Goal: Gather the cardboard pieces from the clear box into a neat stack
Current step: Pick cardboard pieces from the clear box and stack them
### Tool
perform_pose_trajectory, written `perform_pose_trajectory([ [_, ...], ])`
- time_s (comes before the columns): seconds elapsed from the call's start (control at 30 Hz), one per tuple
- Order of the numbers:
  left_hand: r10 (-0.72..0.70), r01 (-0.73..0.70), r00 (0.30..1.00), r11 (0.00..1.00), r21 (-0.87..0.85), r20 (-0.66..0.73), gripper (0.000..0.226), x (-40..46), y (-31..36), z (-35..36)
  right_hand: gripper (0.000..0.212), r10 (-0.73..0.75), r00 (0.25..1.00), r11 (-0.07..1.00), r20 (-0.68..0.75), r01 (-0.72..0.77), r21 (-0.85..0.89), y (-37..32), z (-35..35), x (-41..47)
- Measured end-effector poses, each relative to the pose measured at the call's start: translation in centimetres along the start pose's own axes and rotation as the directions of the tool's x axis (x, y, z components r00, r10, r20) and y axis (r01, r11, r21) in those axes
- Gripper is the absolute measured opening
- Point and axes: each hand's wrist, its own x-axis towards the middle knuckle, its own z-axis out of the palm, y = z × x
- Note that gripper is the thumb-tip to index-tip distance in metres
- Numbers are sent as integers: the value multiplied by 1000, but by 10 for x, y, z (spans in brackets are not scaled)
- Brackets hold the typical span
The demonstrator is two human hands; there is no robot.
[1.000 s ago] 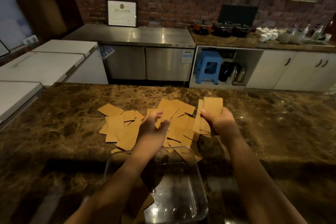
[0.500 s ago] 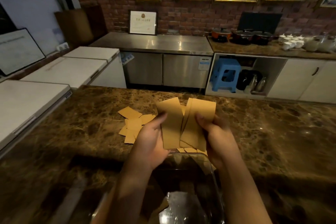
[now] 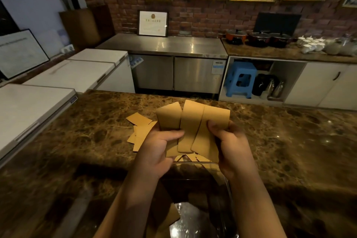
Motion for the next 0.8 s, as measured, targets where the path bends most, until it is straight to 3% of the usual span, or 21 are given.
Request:
perform_pose_trajectory([
  [0.13,25,-22,990,999,24,-141,44,3,0,2,19,10,999,999,-31,-8,34,2,3,0],
  [0.23,105,-74,969,987,142,-224,41,1,-3,5,20,-56,996,998,-69,56,-2,4,5,-3],
  [0.33,208,-123,958,920,373,-199,50,0,-9,11,25,-295,951,918,-88,257,-301,7,14,-10],
  [0.4,170,-81,969,905,418,-178,55,-2,-13,18,22,-378,926,864,-16,347,-365,9,22,-16],
  [0.47,-2,28,996,957,288,-91,55,-5,-13,26,23,-327,942,899,76,335,-281,9,29,-19],
  [0.57,-162,160,985,986,-37,-57,60,-2,-13,21,27,-172,978,975,121,187,-124,5,27,-17],
  [0.67,-170,159,984,972,-173,-54,54,1,-11,9,23,-79,996,997,40,80,-20,-3,13,-11],
  [0.8,-124,133,990,975,-178,61,43,0,-10,6,28,-67,998,996,-7,67,66,-8,-2,-4],
])
